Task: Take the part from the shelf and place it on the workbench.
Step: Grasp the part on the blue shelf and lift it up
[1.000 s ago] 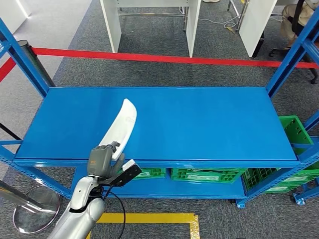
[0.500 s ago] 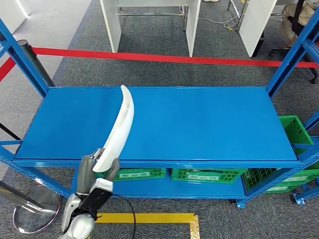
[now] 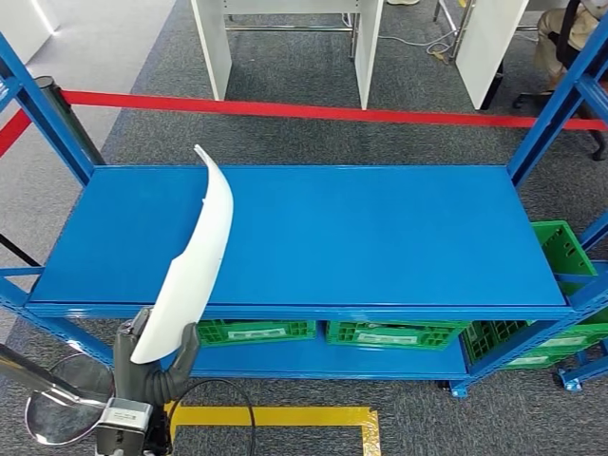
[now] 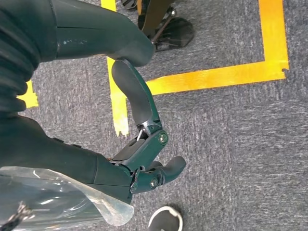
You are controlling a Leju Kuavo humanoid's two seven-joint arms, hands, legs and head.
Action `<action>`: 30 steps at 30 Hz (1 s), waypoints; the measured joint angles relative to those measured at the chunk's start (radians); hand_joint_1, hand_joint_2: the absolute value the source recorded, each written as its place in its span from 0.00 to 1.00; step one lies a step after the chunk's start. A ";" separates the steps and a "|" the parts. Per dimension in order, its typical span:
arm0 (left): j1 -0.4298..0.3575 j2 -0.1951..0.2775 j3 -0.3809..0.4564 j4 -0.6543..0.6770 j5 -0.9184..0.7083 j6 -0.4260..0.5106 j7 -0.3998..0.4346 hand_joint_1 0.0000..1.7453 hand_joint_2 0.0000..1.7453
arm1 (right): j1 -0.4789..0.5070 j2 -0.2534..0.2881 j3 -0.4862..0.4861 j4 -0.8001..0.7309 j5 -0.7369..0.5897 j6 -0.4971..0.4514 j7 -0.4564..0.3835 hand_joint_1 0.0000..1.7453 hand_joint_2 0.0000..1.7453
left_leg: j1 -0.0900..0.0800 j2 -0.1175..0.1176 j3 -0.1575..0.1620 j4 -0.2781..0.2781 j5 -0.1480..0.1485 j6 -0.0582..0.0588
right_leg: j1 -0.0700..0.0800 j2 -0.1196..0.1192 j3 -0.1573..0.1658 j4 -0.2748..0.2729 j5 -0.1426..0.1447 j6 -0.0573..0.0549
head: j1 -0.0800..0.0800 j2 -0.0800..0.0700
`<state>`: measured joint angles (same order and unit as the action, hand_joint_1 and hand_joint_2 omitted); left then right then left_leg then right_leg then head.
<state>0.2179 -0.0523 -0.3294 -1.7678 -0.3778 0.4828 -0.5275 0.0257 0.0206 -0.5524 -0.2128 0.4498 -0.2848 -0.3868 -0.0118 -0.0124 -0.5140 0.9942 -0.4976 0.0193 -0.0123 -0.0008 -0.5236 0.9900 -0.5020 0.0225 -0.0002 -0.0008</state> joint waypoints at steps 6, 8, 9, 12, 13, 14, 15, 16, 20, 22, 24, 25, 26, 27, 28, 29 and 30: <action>0.040 0.000 0.004 -0.057 0.056 0.020 -0.056 1.00 1.00 | -0.005 0.015 -0.044 0.000 -0.035 0.040 -0.056 0.00 1.00 | 0.006 0.005 -0.001 -0.016 0.020 0.022 | 0.000 0.000 -0.012 0.019 -0.021 0.016 | 0.002 0.000; 0.056 -0.001 0.008 -0.069 0.057 0.028 -0.071 1.00 1.00 | -0.008 0.018 -0.061 0.000 -0.047 0.064 -0.046 0.00 1.00 | 0.010 0.009 -0.006 -0.024 0.029 0.028 | -0.001 0.001 -0.053 0.112 -0.087 0.020 | 0.005 0.000; 0.065 -0.002 0.011 -0.072 0.055 0.031 -0.078 1.00 1.00 | -0.009 0.021 -0.069 0.000 -0.052 0.078 -0.038 0.00 1.00 | 0.010 0.010 -0.011 -0.024 0.031 0.029 | -0.003 0.001 -0.080 0.182 -0.122 0.023 | 0.007 0.000; 0.096 -0.007 0.027 -0.076 0.053 0.039 -0.096 1.00 1.00 | -0.008 0.033 -0.092 0.000 -0.070 0.126 -0.022 0.00 1.00 | 0.013 0.013 -0.024 -0.017 0.035 0.024 | -0.012 0.000 -0.102 0.265 -0.134 0.037 | 0.008 0.000; 0.107 -0.009 0.035 -0.077 0.052 0.040 -0.100 1.00 1.00 | -0.009 0.036 -0.100 0.000 -0.080 0.148 -0.020 0.00 1.00 | 0.016 0.013 -0.028 -0.012 0.036 0.020 | -0.017 -0.001 -0.073 0.218 -0.104 0.041 | 0.008 0.000; 0.117 -0.011 0.045 -0.080 0.049 0.040 -0.104 1.00 1.00 | -0.010 0.041 -0.110 0.000 -0.091 0.174 -0.018 0.00 1.00 | 0.018 0.012 -0.033 -0.004 0.035 0.014 | -0.021 -0.001 -0.034 0.148 -0.076 0.047 | 0.008 0.000; 0.127 -0.014 0.055 -0.083 0.045 0.039 -0.107 1.00 1.00 | -0.011 0.048 -0.119 0.000 -0.102 0.198 -0.017 0.00 1.00 | 0.020 0.011 -0.040 0.006 0.033 0.007 | -0.022 0.001 0.002 0.086 -0.056 0.048 | 0.010 0.000; 0.137 -0.018 0.065 -0.087 0.039 0.037 -0.110 1.00 1.00 | -0.013 0.056 -0.127 0.001 -0.109 0.217 -0.018 0.00 1.00 | 0.019 0.011 -0.047 0.015 0.034 -0.002 | -0.023 0.003 0.026 0.044 -0.046 0.045 | 0.012 0.000; 0.175 -0.039 0.115 -0.104 0.018 0.005 -0.132 1.00 1.00 | -0.015 0.083 -0.146 0.001 -0.103 0.251 -0.027 0.00 1.00 | 0.020 0.009 -0.064 0.033 0.039 -0.028 | -0.018 0.008 0.018 0.030 -0.040 0.016 | 0.013 0.000; 0.186 -0.053 0.142 -0.110 0.010 -0.017 -0.138 1.00 1.00 | -0.014 0.087 -0.152 0.001 -0.096 0.260 -0.027 0.00 1.00 | 0.022 0.009 -0.083 0.080 -0.012 -0.037 | -0.018 0.003 -0.003 0.030 -0.028 -0.005 | 0.008 0.000; 0.192 -0.065 0.161 -0.113 0.006 -0.026 -0.139 1.00 1.00 | -0.015 0.087 -0.159 0.001 -0.093 0.264 -0.027 0.00 1.00 | 0.023 0.010 -0.116 0.191 -0.103 -0.043 | -0.015 -0.003 -0.023 0.030 -0.012 -0.021 | 0.001 0.000; 0.195 -0.069 0.169 -0.115 0.005 -0.027 -0.140 1.00 1.00 | -0.014 0.087 -0.160 0.001 -0.092 0.264 -0.027 0.00 1.00 | 0.023 0.010 -0.129 0.249 -0.136 -0.043 | -0.012 -0.006 -0.033 0.031 -0.003 -0.024 | -0.001 0.000; 0.198 -0.074 0.177 -0.115 0.004 -0.027 -0.140 1.00 1.00 | -0.014 0.087 -0.162 0.001 -0.091 0.265 -0.027 0.00 1.00 | 0.022 0.010 -0.130 0.286 -0.148 -0.042 | -0.009 -0.008 -0.044 0.031 0.007 -0.026 | -0.001 0.000; 0.201 -0.079 0.184 -0.116 0.006 -0.026 -0.142 1.00 1.00 | -0.014 0.087 -0.164 0.001 -0.090 0.265 -0.026 0.00 1.00 | 0.022 0.010 -0.115 0.291 -0.139 -0.039 | -0.006 -0.009 -0.057 0.032 0.017 -0.026 | -0.002 0.000; 0.204 -0.084 0.191 -0.117 0.008 -0.026 -0.143 1.00 1.00 | -0.013 0.088 -0.166 0.001 -0.088 0.265 -0.025 0.00 1.00 | 0.021 0.010 -0.084 0.259 -0.113 -0.033 | -0.003 -0.009 -0.068 0.032 0.027 -0.027 | -0.001 0.000; 0.206 -0.089 0.198 -0.118 0.011 -0.027 -0.145 1.00 1.00 | -0.013 0.089 -0.168 0.001 -0.086 0.265 -0.025 0.00 1.00 | 0.019 0.010 -0.038 0.196 -0.083 -0.024 | 0.000 -0.009 -0.078 0.032 0.036 -0.026 | -0.002 0.000; 0.207 -0.094 0.203 -0.120 0.013 -0.027 -0.146 1.00 1.00 | -0.012 0.091 -0.169 0.001 -0.085 0.265 -0.024 0.00 1.00 | 0.016 0.010 0.012 0.118 -0.068 -0.014 | 0.002 -0.008 -0.086 0.032 0.044 -0.025 | -0.001 0.000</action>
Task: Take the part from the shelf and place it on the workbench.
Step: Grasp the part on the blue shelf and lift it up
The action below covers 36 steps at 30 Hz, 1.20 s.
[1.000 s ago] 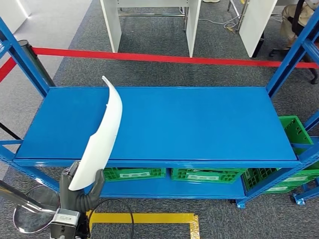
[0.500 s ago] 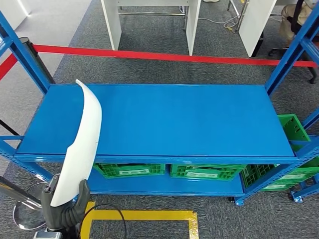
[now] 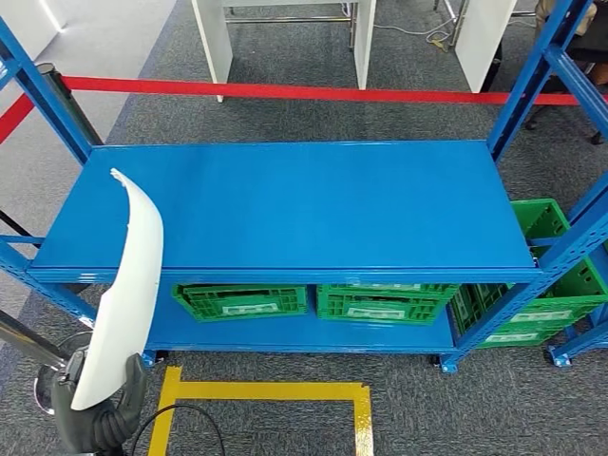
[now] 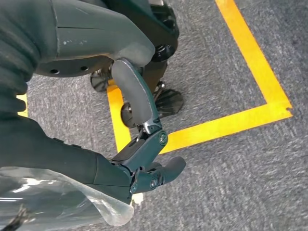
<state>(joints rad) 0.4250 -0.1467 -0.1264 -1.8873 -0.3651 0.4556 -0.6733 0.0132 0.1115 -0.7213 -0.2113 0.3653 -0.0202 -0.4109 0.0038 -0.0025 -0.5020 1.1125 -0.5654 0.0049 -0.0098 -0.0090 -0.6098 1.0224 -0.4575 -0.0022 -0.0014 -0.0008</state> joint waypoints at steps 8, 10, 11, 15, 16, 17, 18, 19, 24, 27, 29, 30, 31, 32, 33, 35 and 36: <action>0.023 -0.038 0.026 -0.013 -0.044 0.028 -0.001 1.00 1.00 | 0.001 0.011 -0.007 0.000 0.020 0.006 -0.001 0.00 1.00 | -0.008 0.007 0.035 -0.159 0.060 0.032 | -0.008 0.006 -0.044 0.062 -0.053 0.042 | 0.000 0.000; 0.033 -0.042 0.030 -0.016 -0.043 0.029 -0.001 1.00 1.00 | 0.000 0.011 -0.007 0.000 0.023 0.008 -0.002 0.00 1.00 | -0.009 0.008 0.002 -0.156 0.084 0.036 | -0.009 0.007 -0.070 0.185 -0.150 0.050 | 0.003 0.000; 0.037 -0.043 0.032 -0.016 -0.041 0.030 -0.001 1.00 1.00 | -0.001 0.011 -0.007 0.000 0.025 0.009 -0.003 0.00 1.00 | -0.009 0.009 -0.016 -0.154 0.096 0.035 | -0.010 0.006 -0.074 0.239 -0.167 0.053 | 0.003 0.000; 0.049 -0.047 0.040 -0.020 -0.015 0.034 -0.001 1.00 1.00 | -0.009 0.009 -0.007 -0.002 0.038 0.011 -0.015 0.00 1.00 | -0.007 0.009 -0.087 -0.128 0.135 0.022 | -0.013 0.007 0.059 0.151 -0.086 0.061 | 0.004 0.000; 0.053 -0.049 0.044 -0.024 -0.010 0.033 -0.001 1.00 1.00 | -0.015 0.008 -0.007 -0.003 0.042 0.011 -0.019 0.00 1.00 | -0.008 0.009 -0.100 -0.117 0.141 0.017 | -0.013 0.008 0.117 0.072 -0.090 0.059 | 0.004 0.000; 0.056 -0.051 0.049 -0.029 -0.006 0.032 -0.001 1.00 1.00 | -0.019 0.006 -0.007 -0.004 0.048 0.011 -0.021 0.00 1.00 | -0.009 0.010 -0.110 -0.107 0.147 0.011 | -0.012 0.009 0.156 0.009 -0.106 0.054 | 0.004 0.000; 0.060 -0.054 0.055 -0.033 -0.003 0.030 -0.002 1.00 1.00 | -0.023 0.005 -0.007 -0.004 0.054 0.011 -0.023 0.00 1.00 | -0.011 0.011 -0.115 -0.101 0.154 0.006 | -0.011 0.011 0.179 -0.032 -0.123 0.047 | 0.004 0.000; 0.065 -0.056 0.060 -0.037 0.002 0.029 -0.002 1.00 1.00 | -0.026 0.003 -0.007 -0.005 0.060 0.011 -0.024 0.00 1.00 | -0.011 0.011 -0.120 -0.098 0.161 0.001 | -0.008 0.011 0.184 -0.048 -0.129 0.038 | 0.003 0.000; 0.091 -0.062 0.091 -0.049 0.018 0.029 -0.002 1.00 1.00 | -0.031 -0.004 -0.007 -0.005 0.087 0.014 -0.029 0.00 1.00 | -0.002 0.008 -0.148 0.016 0.020 -0.027 | -0.010 -0.001 0.135 -0.047 -0.087 0.001 | -0.004 0.000; 0.094 -0.062 0.102 -0.050 0.014 0.031 -0.002 1.00 1.00 | -0.033 -0.004 -0.006 -0.005 0.097 0.018 -0.032 0.00 1.00 | -0.001 0.007 -0.153 0.171 -0.054 -0.033 | -0.008 -0.009 0.093 -0.040 -0.054 -0.001 | -0.008 0.000; 0.095 -0.062 0.106 -0.051 -0.002 0.036 -0.002 1.00 1.00 | -0.035 -0.004 -0.006 -0.005 0.103 0.022 -0.033 0.00 1.00 | -0.001 0.007 -0.098 0.139 -0.003 -0.028 | -0.008 -0.011 0.064 -0.030 -0.034 0.002 | -0.008 0.000; 0.096 -0.062 0.106 -0.051 -0.012 0.038 -0.002 1.00 1.00 | -0.037 -0.004 -0.005 -0.005 0.108 0.025 -0.033 0.00 1.00 | -0.001 0.006 -0.048 0.073 0.022 -0.023 | -0.008 -0.011 0.050 -0.025 -0.026 0.004 | -0.008 0.000; 0.097 -0.062 0.106 -0.052 -0.020 0.040 -0.002 1.00 1.00 | -0.039 -0.004 -0.004 -0.005 0.111 0.027 -0.033 0.00 1.00 | -0.002 0.004 0.004 -0.005 0.030 -0.017 | -0.006 -0.010 0.039 -0.020 -0.017 0.008 | -0.008 0.000; 0.098 -0.063 0.106 -0.053 -0.027 0.041 -0.002 1.00 1.00 | -0.040 -0.004 -0.003 -0.005 0.114 0.029 -0.033 0.00 1.00 | -0.004 0.002 0.046 -0.074 0.028 -0.012 | -0.005 -0.010 0.031 -0.018 -0.009 0.012 | -0.007 0.000; 0.099 -0.064 0.106 -0.054 -0.031 0.043 -0.002 1.00 1.00 | -0.042 -0.004 -0.001 -0.005 0.117 0.031 -0.033 0.00 1.00 | -0.006 0.001 0.071 -0.120 0.021 -0.007 | -0.004 -0.009 0.024 -0.017 0.000 0.017 | -0.007 0.000; 0.100 -0.066 0.107 -0.057 -0.036 0.045 -0.002 1.00 1.00 | -0.043 -0.004 0.002 -0.005 0.122 0.033 -0.033 0.00 1.00 | -0.008 0.001 0.070 -0.146 0.017 0.002 | -0.003 -0.010 0.014 -0.019 0.016 0.030 | -0.007 0.000; 0.100 -0.067 0.108 -0.058 -0.037 0.045 -0.002 1.00 1.00 | -0.043 -0.004 0.003 -0.005 0.126 0.033 -0.032 0.00 1.00 | -0.006 0.003 0.061 -0.148 0.024 0.009 | -0.004 -0.008 0.007 -0.016 0.013 0.036 | -0.007 0.000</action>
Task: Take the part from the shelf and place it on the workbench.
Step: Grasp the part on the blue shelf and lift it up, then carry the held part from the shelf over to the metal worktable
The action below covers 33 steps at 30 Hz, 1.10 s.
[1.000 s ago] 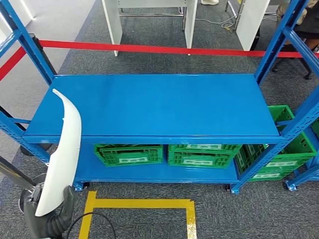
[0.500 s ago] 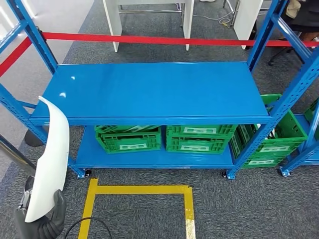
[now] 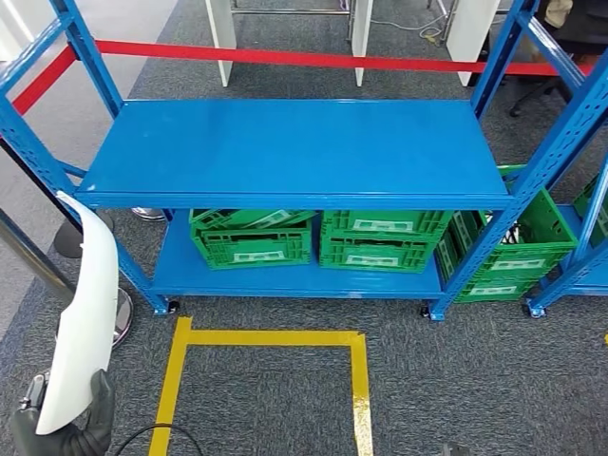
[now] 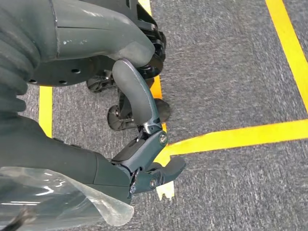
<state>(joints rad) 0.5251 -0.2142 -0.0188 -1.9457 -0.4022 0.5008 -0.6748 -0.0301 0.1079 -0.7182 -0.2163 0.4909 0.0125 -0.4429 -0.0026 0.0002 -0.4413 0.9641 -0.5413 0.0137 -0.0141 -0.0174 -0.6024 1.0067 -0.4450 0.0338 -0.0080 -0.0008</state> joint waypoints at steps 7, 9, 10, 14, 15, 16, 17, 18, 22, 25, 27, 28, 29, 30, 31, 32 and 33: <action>0.013 -0.021 0.015 -0.001 -0.005 -0.015 0.000 1.00 1.00 | 0.001 -0.001 0.016 0.000 0.037 -0.002 0.016 0.00 1.00 | -0.006 0.010 -0.102 0.002 0.082 0.031 | -0.001 0.013 -0.049 0.282 -0.174 0.012 | 0.013 0.000; 0.020 -0.029 0.024 -0.002 -0.004 -0.026 0.000 1.00 1.00 | -0.001 -0.002 0.022 0.000 0.042 -0.002 0.017 0.00 1.00 | -0.008 0.010 -0.137 0.013 0.103 0.027 | 0.000 0.013 0.026 0.215 -0.110 0.008 | 0.013 0.000; 0.024 -0.032 0.028 -0.004 -0.004 -0.031 0.000 1.00 1.00 | -0.003 -0.002 0.024 0.000 0.042 -0.001 0.016 0.00 1.00 | -0.010 0.010 -0.151 0.021 0.112 0.024 | 0.000 0.014 0.086 0.140 -0.100 0.005 | 0.013 0.000; 0.032 -0.047 0.046 -0.021 -0.008 -0.049 0.000 1.00 1.00 | -0.015 -0.003 0.027 0.000 0.044 0.000 0.014 0.00 1.00 | -0.012 0.012 -0.181 0.041 0.146 0.004 | 0.005 0.016 0.201 -0.057 -0.143 -0.012 | 0.010 0.000; 0.033 -0.049 0.049 -0.023 -0.008 -0.050 0.000 1.00 1.00 | -0.015 -0.003 0.027 0.000 0.045 0.000 0.014 0.00 1.00 | -0.010 0.011 -0.187 0.043 0.146 -0.002 | 0.005 0.015 0.191 -0.057 -0.137 -0.019 | 0.011 0.000; 0.035 -0.051 0.051 -0.025 -0.008 -0.051 0.000 1.00 1.00 | -0.015 -0.003 0.027 0.001 0.046 0.000 0.014 0.00 1.00 | -0.008 0.009 -0.193 0.051 0.129 -0.009 | 0.004 0.012 0.181 -0.056 -0.127 -0.027 | 0.009 0.000; 0.037 -0.052 0.053 -0.026 -0.008 -0.052 0.000 1.00 1.00 | -0.015 -0.003 0.027 0.001 0.046 0.000 0.015 0.00 1.00 | -0.006 0.007 -0.200 0.077 0.091 -0.016 | 0.002 0.009 0.169 -0.057 -0.115 -0.034 | 0.008 0.000; 0.039 -0.053 0.055 -0.027 -0.009 -0.052 0.000 1.00 1.00 | -0.015 -0.004 0.027 0.001 0.047 0.000 0.015 0.00 1.00 | -0.003 0.005 -0.210 0.121 0.036 -0.021 | 0.002 0.007 0.155 -0.057 -0.103 -0.039 | 0.006 0.000; 0.040 -0.054 0.061 -0.027 -0.013 -0.058 0.000 1.00 1.00 | -0.016 -0.004 0.031 0.001 0.051 0.000 0.015 0.00 1.00 | 0.005 0.005 -0.217 0.325 -0.063 -0.035 | 0.002 0.001 0.094 -0.045 -0.055 -0.040 | 0.004 0.000; 0.037 -0.055 0.066 -0.027 -0.022 -0.062 0.000 1.00 1.00 | -0.016 -0.004 0.033 0.001 0.054 0.001 0.014 0.00 1.00 | 0.009 0.003 -0.092 0.186 0.011 -0.031 | 0.003 0.000 0.044 -0.022 -0.029 -0.033 | 0.004 0.000; 0.033 -0.057 0.067 -0.028 -0.027 -0.062 0.000 1.00 1.00 | -0.016 -0.004 0.034 0.001 0.056 0.002 0.014 0.00 1.00 | 0.007 0.001 -0.004 0.044 0.003 -0.021 | 0.005 0.001 0.023 -0.011 -0.013 -0.023 | 0.004 0.000; 0.031 -0.058 0.068 -0.029 -0.028 -0.062 0.000 1.00 1.00 | -0.016 -0.004 0.034 0.001 0.058 0.002 0.014 0.00 1.00 | 0.005 0.000 0.012 0.010 -0.007 -0.015 | 0.005 0.002 0.016 -0.010 -0.005 -0.017 | 0.005 0.000; 0.030 -0.058 0.068 -0.029 -0.028 -0.062 0.000 1.00 1.00 | -0.015 -0.004 0.034 0.001 0.059 0.002 0.014 0.00 1.00 | 0.002 0.000 0.013 -0.001 -0.008 -0.009 | 0.004 0.002 0.013 -0.011 0.005 -0.011 | 0.005 0.000; 0.029 -0.059 0.069 -0.029 -0.028 -0.062 0.000 1.00 1.00 | -0.014 -0.004 0.034 0.001 0.060 0.002 0.014 0.00 1.00 | 0.002 0.001 0.005 -0.003 0.000 -0.002 | 0.003 0.002 0.009 -0.013 0.012 -0.004 | 0.005 0.000; 0.029 -0.060 0.069 -0.029 -0.028 -0.062 0.000 1.00 1.00 | -0.012 -0.004 0.034 0.001 0.060 0.002 0.014 0.00 1.00 | 0.003 0.003 -0.004 -0.005 0.010 0.006 | 0.001 0.004 0.003 -0.007 0.005 0.002 | 0.005 0.000; 0.027 -0.061 0.070 -0.029 -0.029 -0.062 0.000 1.00 1.00 | -0.009 -0.004 0.034 0.001 0.061 0.002 0.014 0.00 1.00 | 0.004 0.006 -0.014 -0.007 0.021 0.014 | 0.000 0.007 -0.006 0.011 -0.020 0.007 | 0.008 0.000; 0.026 -0.063 0.070 -0.029 -0.029 -0.062 0.000 1.00 1.00 | -0.008 -0.005 0.034 0.001 0.061 0.002 0.014 0.00 1.00 | 0.005 0.009 -0.027 -0.009 0.034 0.021 | 0.000 0.010 -0.020 0.050 -0.065 0.010 | 0.010 0.000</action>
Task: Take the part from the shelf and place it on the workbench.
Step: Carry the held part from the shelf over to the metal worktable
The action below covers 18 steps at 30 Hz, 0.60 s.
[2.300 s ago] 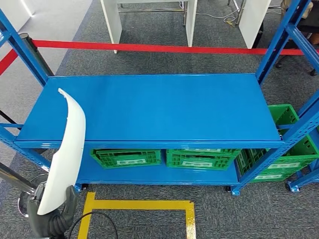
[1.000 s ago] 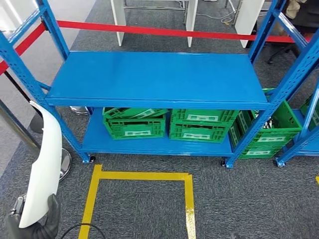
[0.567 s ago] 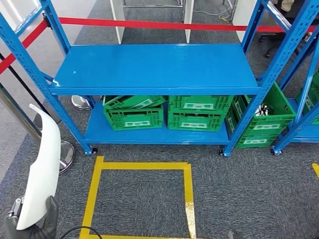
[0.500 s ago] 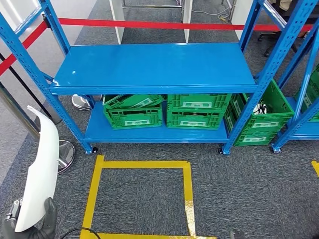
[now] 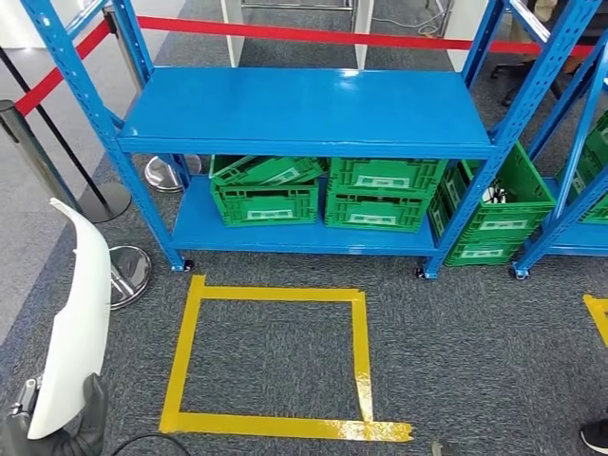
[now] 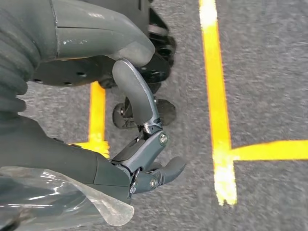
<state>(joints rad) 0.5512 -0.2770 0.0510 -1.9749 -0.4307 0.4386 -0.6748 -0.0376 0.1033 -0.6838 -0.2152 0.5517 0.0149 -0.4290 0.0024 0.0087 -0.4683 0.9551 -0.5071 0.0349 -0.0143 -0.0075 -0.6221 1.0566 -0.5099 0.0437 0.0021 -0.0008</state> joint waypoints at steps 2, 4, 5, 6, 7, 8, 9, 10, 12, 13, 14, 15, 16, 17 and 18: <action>-0.002 -0.002 0.000 0.000 0.000 -0.001 0.000 1.00 1.00 | 0.002 0.000 0.000 0.000 0.000 0.000 0.000 0.00 1.00 | -0.005 0.003 -0.031 0.003 0.024 0.009 | 0.001 0.003 -0.033 0.122 -0.104 0.003 | 0.005 0.000; -0.002 -0.003 0.001 0.000 0.000 -0.002 0.000 1.00 1.00 | 0.003 -0.001 0.000 0.000 0.000 0.000 0.000 0.00 1.00 | -0.010 0.004 -0.069 0.007 0.050 0.011 | 0.001 0.004 -0.040 0.219 -0.131 0.003 | 0.006 0.000; -0.003 -0.003 0.001 0.000 0.000 -0.002 0.000 1.00 1.00 | 0.003 -0.001 0.001 0.000 0.000 0.000 0.000 0.00 1.00 | -0.012 0.004 -0.088 0.010 0.063 0.010 | 0.001 0.004 -0.023 0.225 -0.108 0.001 | 0.006 0.000; -0.003 -0.003 0.001 0.000 0.000 -0.002 0.000 1.00 1.00 | 0.003 -0.001 0.002 0.000 0.000 0.000 0.000 0.00 1.00 | -0.013 0.005 -0.106 0.013 0.076 0.009 | 0.002 0.004 0.013 0.195 -0.075 -0.002 | 0.006 0.000; -0.003 -0.003 0.001 0.000 0.000 -0.002 0.000 1.00 1.00 | 0.003 -0.001 0.002 0.000 0.000 0.000 0.000 0.00 1.00 | -0.014 0.004 -0.121 0.016 0.087 0.007 | 0.003 0.004 0.065 0.132 -0.050 -0.007 | 0.006 0.000; -0.003 -0.003 0.001 0.000 0.000 -0.002 0.000 1.00 1.00 | 0.002 -0.001 0.003 0.000 0.000 0.000 0.000 0.00 1.00 | -0.016 0.005 -0.135 0.020 0.098 0.004 | 0.005 0.004 0.130 0.046 -0.039 -0.011 | 0.006 0.000; -0.003 -0.003 0.001 0.000 0.000 -0.002 0.000 1.00 1.00 | 0.001 -0.002 0.004 0.000 0.000 0.000 0.000 0.00 1.00 | -0.017 0.005 -0.145 0.023 0.109 0.000 | 0.008 0.004 0.184 -0.037 -0.045 -0.015 | 0.005 0.000; -0.003 -0.003 0.001 0.000 -0.001 -0.002 0.000 1.00 1.00 | 0.000 -0.002 0.004 0.000 0.000 0.000 0.000 0.00 1.00 | -0.018 0.006 -0.154 0.025 0.121 -0.003 | 0.010 0.004 0.218 -0.096 -0.055 -0.018 | 0.004 0.000; -0.003 -0.004 0.001 0.000 -0.001 -0.002 0.000 1.00 1.00 | 0.002 -0.002 0.005 0.000 0.000 0.000 0.000 0.00 1.00 | -0.017 0.007 -0.164 0.021 0.145 -0.012 | 0.014 0.005 0.226 -0.139 -0.058 -0.024 | 0.003 0.000; -0.003 -0.004 0.001 0.000 -0.001 -0.002 0.000 1.00 1.00 | 0.004 -0.002 0.005 0.000 0.000 0.000 0.000 0.00 1.00 | -0.015 0.003 -0.169 0.020 0.144 -0.018 | 0.013 0.004 0.217 -0.140 -0.047 -0.029 | 0.003 0.000; -0.002 -0.004 0.001 0.000 -0.001 -0.002 0.000 1.00 1.00 | 0.005 -0.003 0.005 0.000 0.000 0.000 0.001 0.00 1.00 | -0.015 0.000 -0.175 0.033 0.124 -0.025 | 0.011 0.002 0.209 -0.142 -0.035 -0.036 | 0.002 0.000; -0.002 -0.003 0.001 -0.001 -0.001 -0.002 0.000 1.00 1.00 | 0.005 -0.003 0.005 0.000 0.000 0.000 0.001 0.00 1.00 | -0.013 -0.004 -0.185 0.067 0.085 -0.032 | 0.008 0.000 0.201 -0.143 -0.023 -0.043 | 0.000 0.000; -0.002 -0.003 0.001 -0.001 -0.001 -0.001 0.000 1.00 1.00 | 0.004 -0.003 0.005 0.000 0.000 0.000 0.000 0.00 1.00 | -0.010 -0.008 -0.199 0.122 0.032 -0.039 | 0.007 -0.002 0.191 -0.139 -0.013 -0.048 | -0.001 0.000; -0.002 -0.003 0.001 -0.001 -0.001 -0.001 0.000 1.00 1.00 | 0.004 -0.004 0.005 0.000 0.001 0.000 0.000 0.00 1.00 | -0.007 -0.008 -0.215 0.194 -0.019 -0.045 | 0.007 -0.003 0.177 -0.132 -0.005 -0.051 | -0.004 0.000; -0.003 -0.002 0.001 -0.001 -0.001 0.000 0.000 1.00 1.00 | 0.005 -0.004 0.005 0.000 0.002 0.000 0.000 0.00 1.00 | -0.004 -0.008 -0.227 0.262 -0.054 -0.049 | 0.007 -0.003 0.161 -0.124 0.002 -0.051 | -0.005 0.000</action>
<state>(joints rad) 0.5479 -0.2793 0.0525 -1.9755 -0.4321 0.4381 -0.6748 -0.0330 0.0996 -0.6784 -0.2148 0.5537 0.0151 -0.4285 -0.0017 0.0010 -0.6954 1.2168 -0.5612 -0.0142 -0.0078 -0.0109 -0.4613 0.9325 -0.5075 -0.0069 -0.0028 -0.0008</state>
